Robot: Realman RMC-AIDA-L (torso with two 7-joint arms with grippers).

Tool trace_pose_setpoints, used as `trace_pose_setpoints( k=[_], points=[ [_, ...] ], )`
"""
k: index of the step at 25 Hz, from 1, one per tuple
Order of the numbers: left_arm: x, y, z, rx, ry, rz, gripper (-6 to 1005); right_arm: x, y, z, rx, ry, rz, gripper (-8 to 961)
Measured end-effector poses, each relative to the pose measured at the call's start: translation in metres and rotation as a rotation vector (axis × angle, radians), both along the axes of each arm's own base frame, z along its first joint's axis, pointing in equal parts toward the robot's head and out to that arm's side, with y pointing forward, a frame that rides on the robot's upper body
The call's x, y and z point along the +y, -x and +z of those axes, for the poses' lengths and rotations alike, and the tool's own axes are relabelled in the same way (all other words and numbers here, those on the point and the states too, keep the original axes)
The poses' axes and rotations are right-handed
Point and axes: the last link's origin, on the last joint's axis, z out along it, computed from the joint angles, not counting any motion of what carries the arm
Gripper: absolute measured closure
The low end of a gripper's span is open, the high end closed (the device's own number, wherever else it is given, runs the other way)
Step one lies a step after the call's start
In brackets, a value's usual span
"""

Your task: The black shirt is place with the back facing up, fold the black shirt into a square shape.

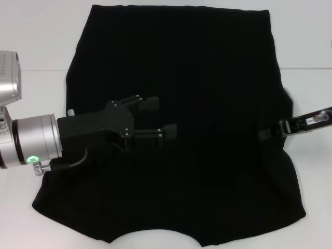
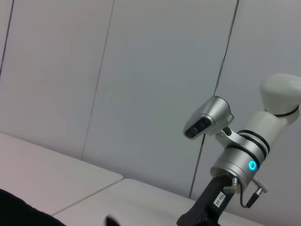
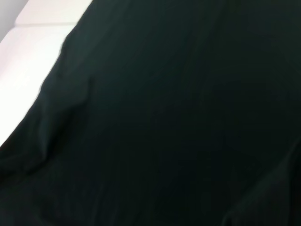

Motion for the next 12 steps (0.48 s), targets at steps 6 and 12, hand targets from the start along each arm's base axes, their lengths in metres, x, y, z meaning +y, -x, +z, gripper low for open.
trace_pose_setpoints(
  k=[6,12],
  points=[
    [0.003,0.002,0.002,0.010,-0.012,0.008,92,0.007,0.018,-0.011,-0.019,0.027,0.027,946],
    [0.004,0.003,0.004,0.007,-0.027,0.020,93,0.006,0.024,-0.012,-0.007,0.046,0.038,928]
  ],
)
